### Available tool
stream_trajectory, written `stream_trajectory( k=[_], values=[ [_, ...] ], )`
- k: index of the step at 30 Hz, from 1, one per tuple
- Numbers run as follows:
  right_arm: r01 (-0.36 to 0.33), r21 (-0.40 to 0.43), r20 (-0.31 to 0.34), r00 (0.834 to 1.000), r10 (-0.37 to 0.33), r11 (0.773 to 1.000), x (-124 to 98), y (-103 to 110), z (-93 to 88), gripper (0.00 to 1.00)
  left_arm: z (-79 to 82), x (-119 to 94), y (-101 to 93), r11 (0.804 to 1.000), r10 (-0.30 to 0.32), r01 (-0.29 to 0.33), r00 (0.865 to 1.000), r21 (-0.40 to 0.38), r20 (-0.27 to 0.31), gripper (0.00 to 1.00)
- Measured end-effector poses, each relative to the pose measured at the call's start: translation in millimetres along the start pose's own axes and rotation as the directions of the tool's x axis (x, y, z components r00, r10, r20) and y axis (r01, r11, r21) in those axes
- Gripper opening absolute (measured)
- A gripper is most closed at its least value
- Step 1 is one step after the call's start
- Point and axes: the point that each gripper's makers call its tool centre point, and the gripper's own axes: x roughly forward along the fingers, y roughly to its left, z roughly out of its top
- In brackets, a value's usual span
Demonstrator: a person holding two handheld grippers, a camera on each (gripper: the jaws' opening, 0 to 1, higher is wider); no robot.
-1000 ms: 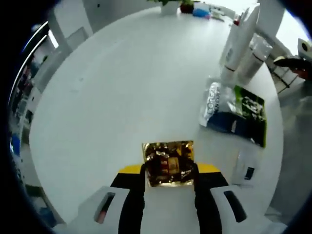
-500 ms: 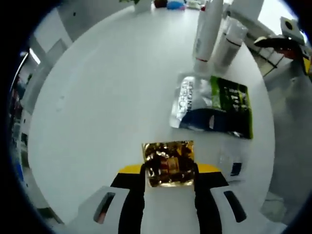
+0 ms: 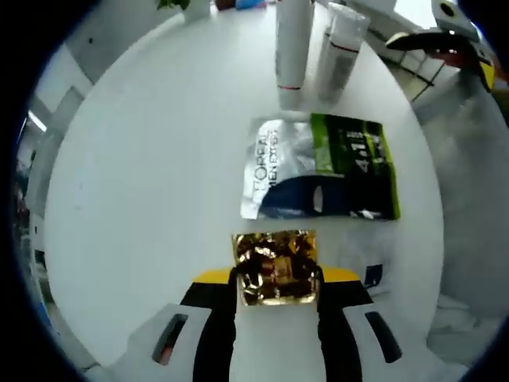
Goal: Arrange the skincare products in the storage area until every visible bottle or jar stands upright without overlapping.
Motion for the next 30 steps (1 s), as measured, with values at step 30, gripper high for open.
stream_trajectory(
  k=[30],
  values=[
    [0.004,0.005,-0.002,1.0,-0.004,1.0,0.3,-1.3,-0.7,0.93,0.6,8.0,-4.8,0.999,0.003,-0.003,1.0,0.042,-0.004,0.38]
  ],
)
